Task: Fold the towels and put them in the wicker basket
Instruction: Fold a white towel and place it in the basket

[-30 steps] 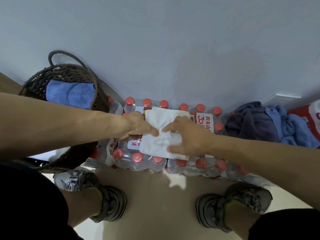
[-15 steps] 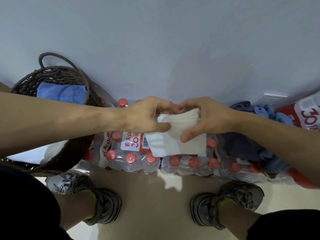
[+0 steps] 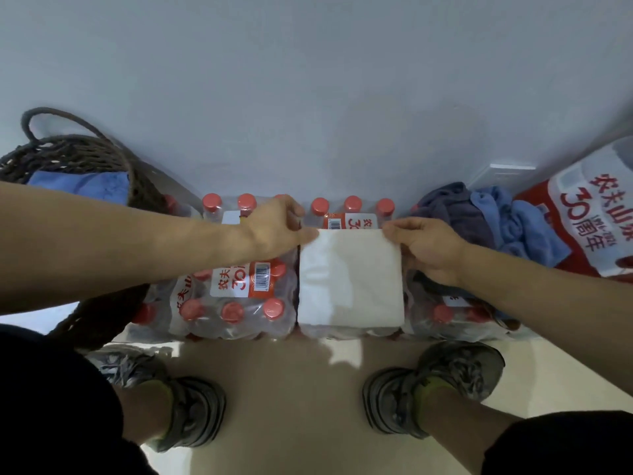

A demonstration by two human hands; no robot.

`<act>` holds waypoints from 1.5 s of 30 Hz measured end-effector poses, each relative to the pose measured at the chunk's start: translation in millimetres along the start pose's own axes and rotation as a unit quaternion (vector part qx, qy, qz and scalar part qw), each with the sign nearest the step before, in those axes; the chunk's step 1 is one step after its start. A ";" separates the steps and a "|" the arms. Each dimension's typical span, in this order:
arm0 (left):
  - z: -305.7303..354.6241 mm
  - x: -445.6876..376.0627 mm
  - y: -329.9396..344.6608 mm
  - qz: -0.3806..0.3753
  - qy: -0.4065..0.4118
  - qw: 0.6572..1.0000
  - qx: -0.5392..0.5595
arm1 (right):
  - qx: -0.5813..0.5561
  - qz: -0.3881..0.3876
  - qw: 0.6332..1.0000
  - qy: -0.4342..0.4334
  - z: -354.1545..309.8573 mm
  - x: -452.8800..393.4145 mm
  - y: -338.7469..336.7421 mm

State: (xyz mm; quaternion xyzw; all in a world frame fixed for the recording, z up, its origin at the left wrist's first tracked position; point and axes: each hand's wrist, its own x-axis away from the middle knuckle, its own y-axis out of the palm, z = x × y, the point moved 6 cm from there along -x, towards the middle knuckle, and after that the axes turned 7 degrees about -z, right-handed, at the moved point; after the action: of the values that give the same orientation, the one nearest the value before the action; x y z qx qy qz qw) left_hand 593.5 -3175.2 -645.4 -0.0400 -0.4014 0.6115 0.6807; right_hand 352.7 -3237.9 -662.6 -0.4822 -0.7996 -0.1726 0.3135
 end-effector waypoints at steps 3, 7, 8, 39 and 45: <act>21.1 1.8 -2.5 0.065 0.147 0.978 -0.133 | 0.219 0.132 0.957 -0.140 -19.8 5.1 -17.7; 44.5 28.6 19.1 0.003 0.319 0.932 -0.170 | 0.358 -0.042 0.891 -0.276 -30.4 30.7 15.5; 44.5 37.0 29.7 -0.026 0.336 0.924 -0.180 | 0.369 -0.083 0.882 -0.281 -26.4 35.9 23.7; 21.2 19.4 31.2 -0.145 0.234 0.934 -0.228 | 0.379 -0.070 0.875 -0.293 24.7 41.5 7.1; 23.7 23.1 41.1 -0.160 0.231 0.932 -0.227 | 0.307 -0.095 0.918 -0.234 24.6 32.9 1.1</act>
State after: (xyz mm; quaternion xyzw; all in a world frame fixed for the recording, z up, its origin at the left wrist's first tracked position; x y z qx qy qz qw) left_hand 544.8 -3155.4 -640.3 -0.2689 -0.3617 0.3608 0.8165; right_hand 334.3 -3201.3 -658.9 -0.3106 -0.9060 0.1702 0.2319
